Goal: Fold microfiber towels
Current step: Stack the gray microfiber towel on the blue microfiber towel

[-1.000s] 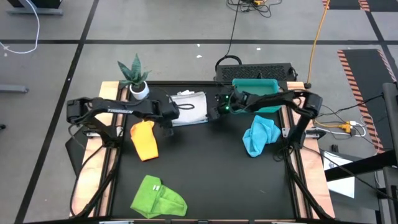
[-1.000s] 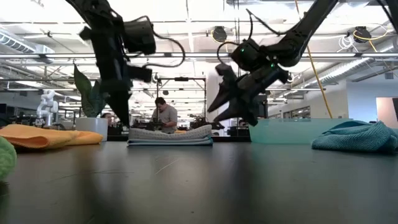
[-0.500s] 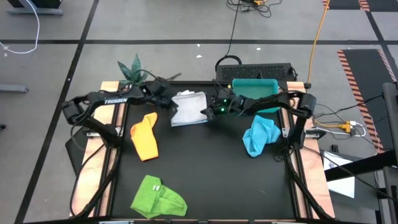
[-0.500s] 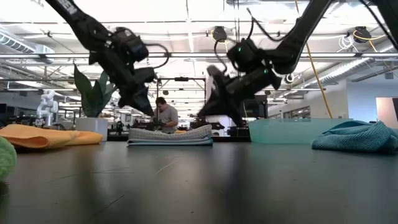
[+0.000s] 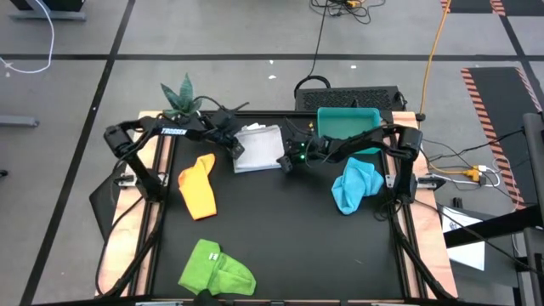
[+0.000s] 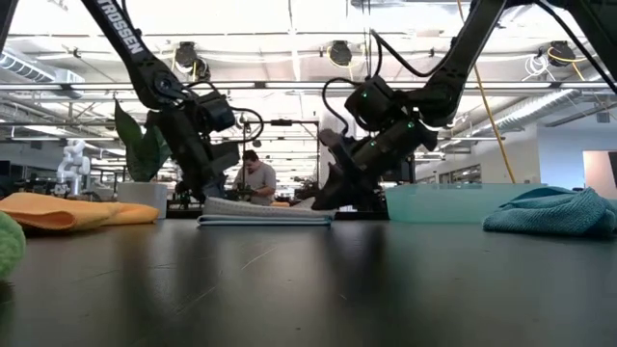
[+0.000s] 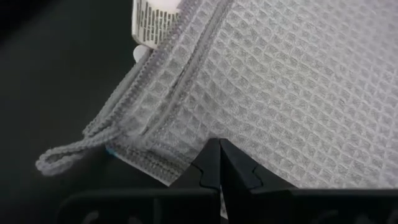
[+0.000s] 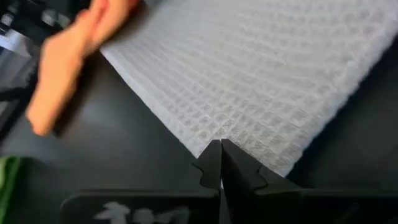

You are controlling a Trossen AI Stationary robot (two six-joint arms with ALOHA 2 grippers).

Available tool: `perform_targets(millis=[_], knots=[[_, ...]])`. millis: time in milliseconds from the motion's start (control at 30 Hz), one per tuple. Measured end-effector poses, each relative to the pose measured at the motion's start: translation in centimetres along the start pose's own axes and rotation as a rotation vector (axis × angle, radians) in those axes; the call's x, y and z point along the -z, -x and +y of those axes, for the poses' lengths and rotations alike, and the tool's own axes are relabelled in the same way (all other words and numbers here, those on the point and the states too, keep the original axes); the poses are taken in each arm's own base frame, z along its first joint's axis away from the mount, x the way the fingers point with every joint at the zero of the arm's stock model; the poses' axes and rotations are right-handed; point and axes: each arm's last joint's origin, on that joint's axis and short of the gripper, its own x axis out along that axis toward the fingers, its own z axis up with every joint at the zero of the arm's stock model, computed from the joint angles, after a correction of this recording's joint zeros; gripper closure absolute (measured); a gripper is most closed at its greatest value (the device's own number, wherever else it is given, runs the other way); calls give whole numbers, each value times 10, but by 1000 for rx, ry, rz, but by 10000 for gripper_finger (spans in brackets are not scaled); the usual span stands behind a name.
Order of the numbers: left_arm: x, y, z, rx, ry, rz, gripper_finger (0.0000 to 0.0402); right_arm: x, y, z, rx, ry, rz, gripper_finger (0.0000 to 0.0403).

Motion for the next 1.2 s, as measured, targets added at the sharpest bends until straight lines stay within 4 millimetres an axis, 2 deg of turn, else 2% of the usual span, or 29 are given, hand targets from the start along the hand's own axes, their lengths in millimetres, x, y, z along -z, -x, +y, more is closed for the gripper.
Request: perform_targets(millis=[267,367,567,667,733,933,1067,1200], knots=[[0,-1,-2,-38,-10,2,400,5,0,-1,33,37,42,403],[-1,2,-3,-35,-12,-10,400,3,0,2,-31,44,33,403],[-13,34,-9,-29,-26,-129,401,-20,18,16,-146,52,-68,403],[-16,50,-20,36,-19,-177,401,-31,26,12,-111,69,-139,403],[-15,52,-34,99,-40,-174,401,-41,27,4,-93,60,-161,403],[1,42,-75,110,-64,-151,401,-63,11,-16,-55,75,-148,403],[29,29,-81,93,8,-134,401,-75,-2,-29,-47,90,-103,403],[48,21,-77,81,81,-141,401,-81,-10,-40,-27,100,-102,403]])
